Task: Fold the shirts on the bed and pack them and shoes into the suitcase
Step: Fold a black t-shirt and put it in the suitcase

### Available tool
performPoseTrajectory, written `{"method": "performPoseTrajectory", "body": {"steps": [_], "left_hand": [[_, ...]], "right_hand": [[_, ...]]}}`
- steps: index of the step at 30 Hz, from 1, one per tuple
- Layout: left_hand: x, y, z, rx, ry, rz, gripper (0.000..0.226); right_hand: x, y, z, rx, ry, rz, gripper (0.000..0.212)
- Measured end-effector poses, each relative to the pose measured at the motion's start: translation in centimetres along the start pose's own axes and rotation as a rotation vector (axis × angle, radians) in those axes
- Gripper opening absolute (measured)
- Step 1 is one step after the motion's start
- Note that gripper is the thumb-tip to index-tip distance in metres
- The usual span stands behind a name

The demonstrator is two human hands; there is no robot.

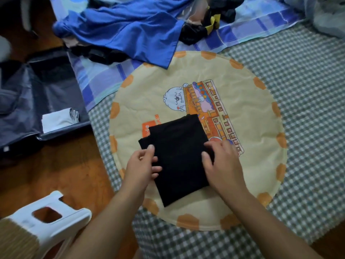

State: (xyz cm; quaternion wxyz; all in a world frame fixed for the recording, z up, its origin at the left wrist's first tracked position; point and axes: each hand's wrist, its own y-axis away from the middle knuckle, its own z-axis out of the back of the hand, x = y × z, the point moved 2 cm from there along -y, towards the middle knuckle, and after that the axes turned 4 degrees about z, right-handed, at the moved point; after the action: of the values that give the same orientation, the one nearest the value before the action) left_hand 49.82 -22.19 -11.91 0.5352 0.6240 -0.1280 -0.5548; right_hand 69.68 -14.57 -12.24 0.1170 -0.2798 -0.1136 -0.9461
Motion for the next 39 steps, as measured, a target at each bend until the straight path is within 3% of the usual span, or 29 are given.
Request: {"method": "performPoseTrajectory", "body": {"steps": [1,3,5,10,13,14,16,18,19,22,24,26,28,30,34,37,39], "left_hand": [[-0.3,-0.2,-0.4,-0.025,-0.121,-0.069,0.036],[-0.7,-0.4,-1.0,-0.076,-0.278,-0.157,0.03],[-0.7,-0.2,-1.2,-0.087,-0.211,-0.147,0.024],[0.9,1.4,0.2,-0.106,-0.097,-0.071,0.025],[1.9,0.9,0.9,-0.18,-0.306,-0.08,0.016],[1.7,0.8,1.0,-0.274,-0.47,-0.183,0.015],[-0.2,1.5,0.6,-0.437,-0.712,-0.674,0.024],[-2.1,1.5,-1.4,-0.347,-0.853,-1.151,0.03],[-2.6,0.4,-2.4,-0.254,-0.943,-1.249,0.035],[-2.7,-5.3,-3.9,-0.026,-1.365,-1.072,0.059],[-1.4,-9.1,-3.5,0.054,-1.529,-0.969,0.067],[-0.8,-10.7,-3.3,0.054,-1.544,-0.984,0.068],[-0.8,-9.8,-3.7,0.028,-1.537,-1.006,0.068],[-1.5,-8.5,-3.9,0.027,-1.495,-0.997,0.074],[-5.2,-9.2,-2.6,0.291,-1.234,-0.58,0.084],[-7.1,-9.8,3.4,0.617,-0.906,-0.231,0.047],[-7.7,-9.6,10.0,0.767,-0.655,-0.096,0.036]], "right_hand": [[-0.6,-0.8,-0.1,-0.031,-0.007,-0.037,0.034],[-1.1,-2.4,-0.8,0.058,-0.061,-0.059,0.051],[-1.1,-3.2,-1.9,0.141,-0.116,-0.031,0.058],[-0.7,-2.6,-3.7,0.202,-0.067,0.04,0.06],[-0.4,-2.2,-4.8,0.191,0.093,0.094,0.06],[-0.2,-2.3,-4.9,0.177,0.139,0.114,0.061],[0.0,-2.4,-5.3,0.173,0.185,0.151,0.062],[0.2,-2.1,-6.2,0.197,0.207,0.204,0.064],[0.2,-1.9,-6.9,0.209,0.218,0.232,0.065],[-0.1,-1.9,-8.3,0.168,0.237,0.248,0.066],[-0.3,-1.9,-8.7,0.068,0.322,0.163,0.067],[-0.3,-0.9,-8.5,-0.054,0.331,-0.103,0.08],[0.0,1.6,-8.0,-0.064,0.246,-0.407,0.095],[0.5,3.7,-7.3,-0.001,0.105,-0.606,0.095],[1.1,4.1,-6.0,-0.135,-0.412,-0.936,0.057],[5.1,4.5,-6.9,-0.387,-0.79,-1.005,0.028],[11.1,4.9,-9.2,-0.399,-1.115,-1.006,0.028]]}}
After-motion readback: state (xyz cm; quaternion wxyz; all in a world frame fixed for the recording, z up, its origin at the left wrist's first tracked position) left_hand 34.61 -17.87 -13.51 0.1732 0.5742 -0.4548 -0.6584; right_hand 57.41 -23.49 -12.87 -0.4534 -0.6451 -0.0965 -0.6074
